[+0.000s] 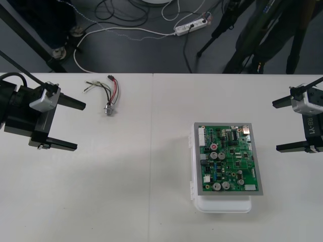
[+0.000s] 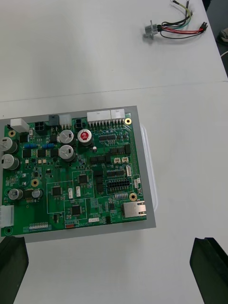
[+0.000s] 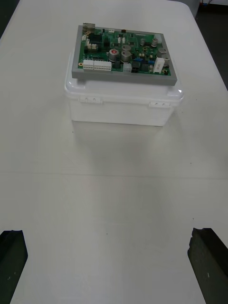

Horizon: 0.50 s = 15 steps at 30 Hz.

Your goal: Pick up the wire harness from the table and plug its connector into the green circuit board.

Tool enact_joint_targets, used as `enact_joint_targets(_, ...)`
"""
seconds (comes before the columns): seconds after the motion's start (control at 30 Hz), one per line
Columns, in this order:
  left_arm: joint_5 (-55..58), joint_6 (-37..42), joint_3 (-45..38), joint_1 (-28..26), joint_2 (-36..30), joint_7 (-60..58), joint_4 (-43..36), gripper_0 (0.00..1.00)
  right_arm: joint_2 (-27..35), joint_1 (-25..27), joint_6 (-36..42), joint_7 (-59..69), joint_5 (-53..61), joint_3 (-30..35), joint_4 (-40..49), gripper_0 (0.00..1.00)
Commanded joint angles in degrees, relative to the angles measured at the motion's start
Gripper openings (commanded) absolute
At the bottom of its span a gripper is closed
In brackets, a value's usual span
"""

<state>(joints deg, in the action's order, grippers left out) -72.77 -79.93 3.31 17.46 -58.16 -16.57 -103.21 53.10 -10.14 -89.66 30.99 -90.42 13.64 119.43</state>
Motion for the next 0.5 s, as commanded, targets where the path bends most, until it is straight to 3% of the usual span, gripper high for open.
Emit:
enact_joint_targets(0.03,-0.2,-2.0,-1.3,0.5,-0.3,-2.9,-1.6,1.0,-0.4,0.6,-0.3,-2.6,-0.2,1.0,0.0,1.0)
enact_joint_targets(0.5,-0.2,-2.0,-1.3,0.5,-0.3,-2.9,-1.6,1.0,-0.4,0.6,-0.3,-2.6,-0.2,1.0,0.0,1.0)
